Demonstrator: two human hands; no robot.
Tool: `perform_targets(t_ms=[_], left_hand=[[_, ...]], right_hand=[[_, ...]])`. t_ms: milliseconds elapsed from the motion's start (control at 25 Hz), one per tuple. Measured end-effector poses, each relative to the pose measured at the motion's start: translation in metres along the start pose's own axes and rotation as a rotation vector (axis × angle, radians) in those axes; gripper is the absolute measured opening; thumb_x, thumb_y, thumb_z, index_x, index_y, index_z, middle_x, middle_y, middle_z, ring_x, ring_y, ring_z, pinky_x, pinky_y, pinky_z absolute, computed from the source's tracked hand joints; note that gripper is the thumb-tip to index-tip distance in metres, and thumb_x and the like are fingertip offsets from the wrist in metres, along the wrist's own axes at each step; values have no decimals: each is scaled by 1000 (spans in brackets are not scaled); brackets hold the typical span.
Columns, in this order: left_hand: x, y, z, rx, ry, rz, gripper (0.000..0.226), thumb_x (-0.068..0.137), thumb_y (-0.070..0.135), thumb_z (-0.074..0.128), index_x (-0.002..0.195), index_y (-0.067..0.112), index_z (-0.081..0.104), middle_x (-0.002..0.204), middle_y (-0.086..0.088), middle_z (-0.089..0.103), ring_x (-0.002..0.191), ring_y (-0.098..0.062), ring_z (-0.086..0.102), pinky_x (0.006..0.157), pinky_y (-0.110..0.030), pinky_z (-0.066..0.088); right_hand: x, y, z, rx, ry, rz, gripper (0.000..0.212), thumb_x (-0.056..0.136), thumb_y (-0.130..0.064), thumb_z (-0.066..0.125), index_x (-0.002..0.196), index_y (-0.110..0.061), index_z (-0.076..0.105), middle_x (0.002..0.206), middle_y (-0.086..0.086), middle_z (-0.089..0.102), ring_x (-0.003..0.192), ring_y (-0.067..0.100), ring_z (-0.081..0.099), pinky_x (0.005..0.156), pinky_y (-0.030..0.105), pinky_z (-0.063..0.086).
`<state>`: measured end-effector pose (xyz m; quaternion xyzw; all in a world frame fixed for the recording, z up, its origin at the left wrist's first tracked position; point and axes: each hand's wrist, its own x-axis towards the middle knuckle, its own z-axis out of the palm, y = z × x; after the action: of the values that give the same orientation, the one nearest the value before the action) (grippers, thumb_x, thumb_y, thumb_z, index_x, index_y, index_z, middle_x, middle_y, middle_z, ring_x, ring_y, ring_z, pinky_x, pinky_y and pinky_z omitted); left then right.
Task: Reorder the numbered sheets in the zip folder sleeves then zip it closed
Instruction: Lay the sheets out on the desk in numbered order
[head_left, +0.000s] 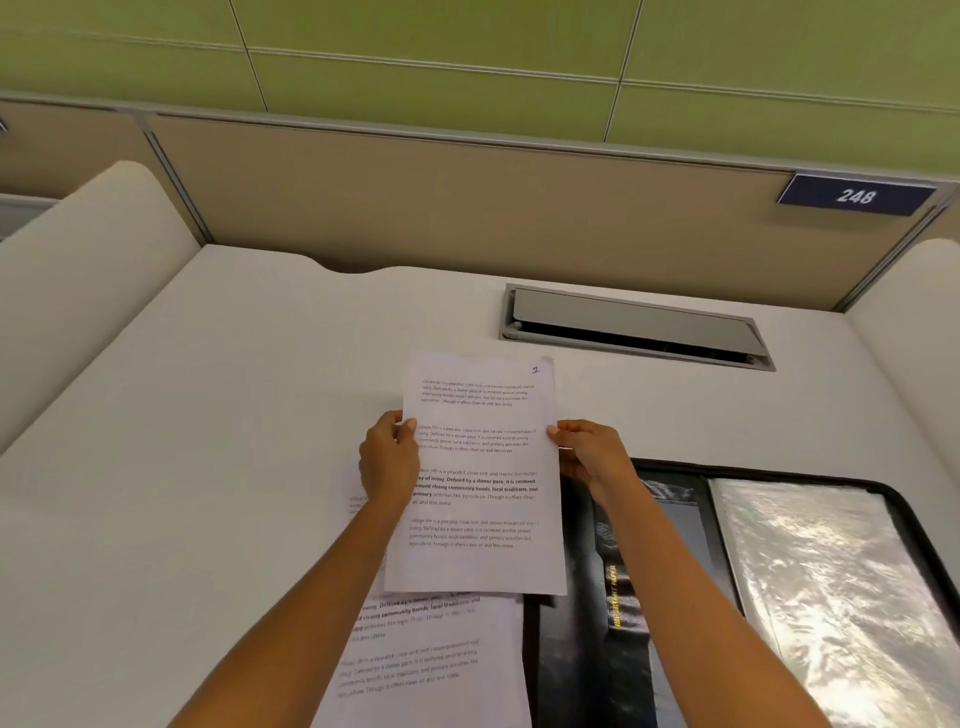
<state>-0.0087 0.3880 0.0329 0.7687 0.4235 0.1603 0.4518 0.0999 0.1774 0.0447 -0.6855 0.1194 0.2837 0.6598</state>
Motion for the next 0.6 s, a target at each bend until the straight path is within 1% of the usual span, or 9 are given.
perform_targets(t_ms=[120, 200, 320, 400, 480, 600], left_hand=[[29, 6, -1, -22, -4, -7, 24, 99, 24, 50, 115, 10, 64, 104, -9, 69, 89, -25, 61, 76, -32, 43], [52, 11, -5, -41, -24, -19, 26, 99, 25, 52, 116, 10, 64, 108, -10, 69, 94, -27, 62, 79, -34, 46], [91, 11, -14, -79, -129, -43, 32, 97, 30, 55, 121, 11, 62, 112, -8, 68, 99, -27, 64, 82, -35, 49], [114, 5, -19, -94, -187, -53, 34, 95, 32, 59, 121, 11, 63, 110, -6, 69, 98, -25, 65, 86, -38, 53], [137, -3, -24, -86, -211, -47, 30, 92, 29, 63, 117, 12, 66, 106, -6, 71, 94, -25, 67, 88, -44, 54], [167, -14, -25, -79, -231, -35, 24, 89, 24, 67, 110, 12, 69, 98, -4, 73, 89, -23, 69, 87, -44, 55]], right_hand=[[10, -7, 12, -83, -18, 27, 8, 88, -2, 66, 95, -3, 65, 97, 13, 71, 84, 25, 69, 64, 32, 57], [20, -8, 23, -120, 7, 29, 7, 87, 0, 66, 94, -2, 65, 97, 15, 70, 81, 24, 69, 66, 32, 58], [40, -13, 45, -93, 83, 3, 7, 88, 0, 65, 94, -4, 66, 100, 16, 70, 85, 26, 69, 67, 31, 57], [56, -21, 61, -80, 99, -12, 13, 88, -1, 65, 101, -1, 66, 102, 16, 70, 89, 28, 69, 67, 31, 56], [74, -29, 79, -78, 108, -17, 19, 88, -2, 65, 107, 2, 66, 103, 16, 71, 91, 28, 69, 68, 31, 57], [101, -42, 105, -84, 149, -23, 20, 89, -2, 64, 108, 1, 66, 103, 15, 71, 87, 26, 69, 63, 28, 54]])
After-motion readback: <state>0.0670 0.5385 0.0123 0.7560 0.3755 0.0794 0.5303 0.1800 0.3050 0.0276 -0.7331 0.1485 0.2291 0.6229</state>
